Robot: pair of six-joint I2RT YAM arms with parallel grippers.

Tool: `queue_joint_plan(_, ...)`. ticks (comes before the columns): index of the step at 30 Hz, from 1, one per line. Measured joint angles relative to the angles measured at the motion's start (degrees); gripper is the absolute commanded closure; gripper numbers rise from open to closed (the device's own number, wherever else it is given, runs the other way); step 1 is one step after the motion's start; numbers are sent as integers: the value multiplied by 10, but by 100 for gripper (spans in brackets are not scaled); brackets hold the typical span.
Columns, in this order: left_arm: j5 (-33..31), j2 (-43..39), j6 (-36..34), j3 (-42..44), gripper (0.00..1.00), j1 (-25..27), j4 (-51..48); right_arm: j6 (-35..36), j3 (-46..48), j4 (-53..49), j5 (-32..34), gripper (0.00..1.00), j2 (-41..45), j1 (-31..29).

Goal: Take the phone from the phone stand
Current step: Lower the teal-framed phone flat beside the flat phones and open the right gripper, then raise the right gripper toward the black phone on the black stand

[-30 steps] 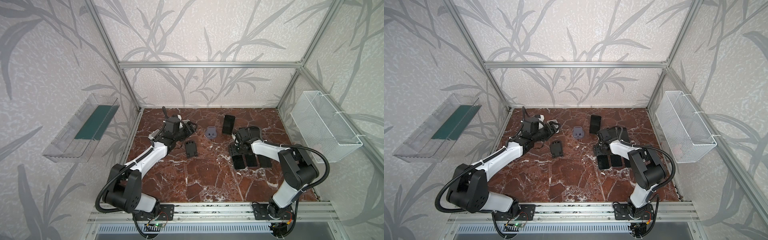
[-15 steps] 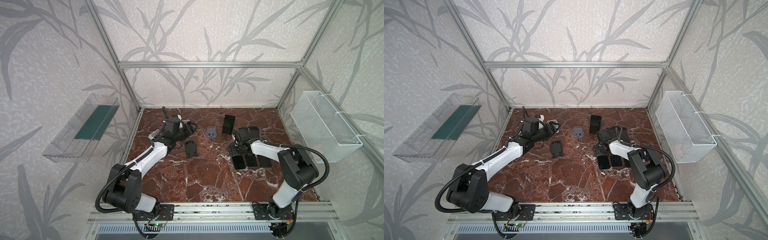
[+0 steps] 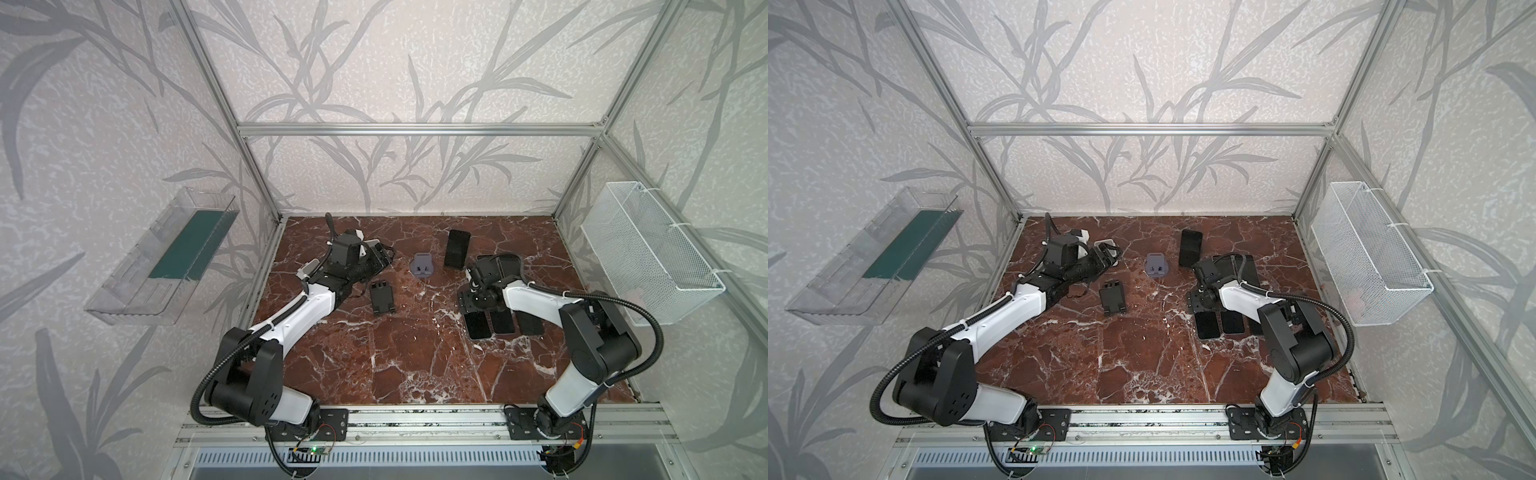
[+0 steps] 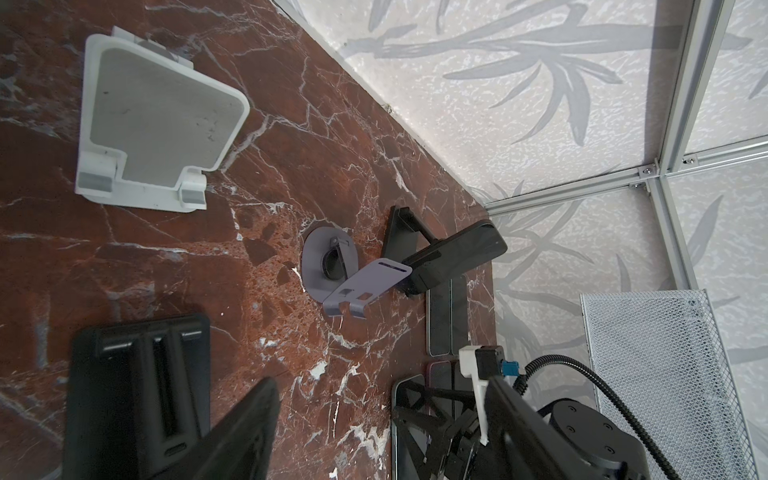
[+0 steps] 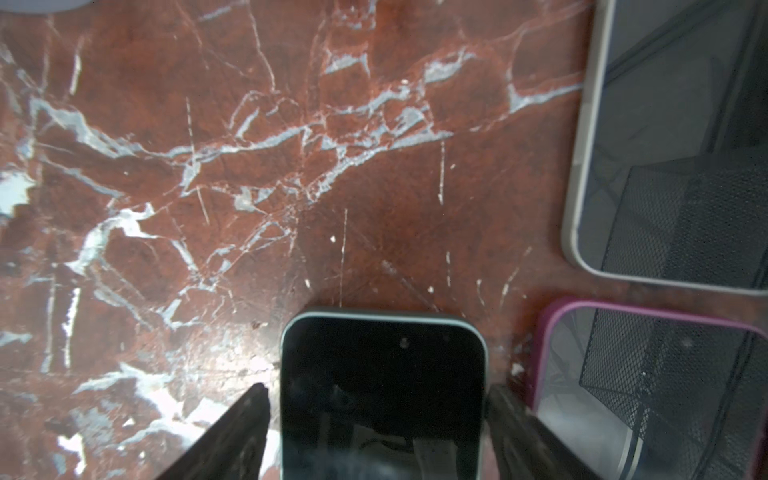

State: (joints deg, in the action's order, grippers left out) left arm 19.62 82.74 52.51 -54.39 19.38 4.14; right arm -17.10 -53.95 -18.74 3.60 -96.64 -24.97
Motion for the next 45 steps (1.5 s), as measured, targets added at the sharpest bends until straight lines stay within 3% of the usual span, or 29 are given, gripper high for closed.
queue_joint_plan(11, -12, -5, -5, 0, 10, 4, -5, -19, -30, -22, 11, 13, 75, -6)
queue_joint_plan(14, -17, -11, -4, 0, 1, 4, -5, -24, -32, -22, 15, 12, 92, -7)
queue_joint_plan(19, -26, -28, -4, 0, 1, 4, -4, -30, -38, -35, 72, 1, 106, -24)
queue_joint_plan(27, -41, -46, -4, 0, 3, 4, -2, -30, -66, -62, 192, 1, 115, -57)
queue_joint_plan(43, -59, -47, -4, 1, 4, -1, -3, -60, -53, -36, 263, 0, 131, -57)
queue_joint_plan(45, -60, -47, -4, 1, 4, -2, -3, -61, -53, -35, 256, 12, 131, -57)
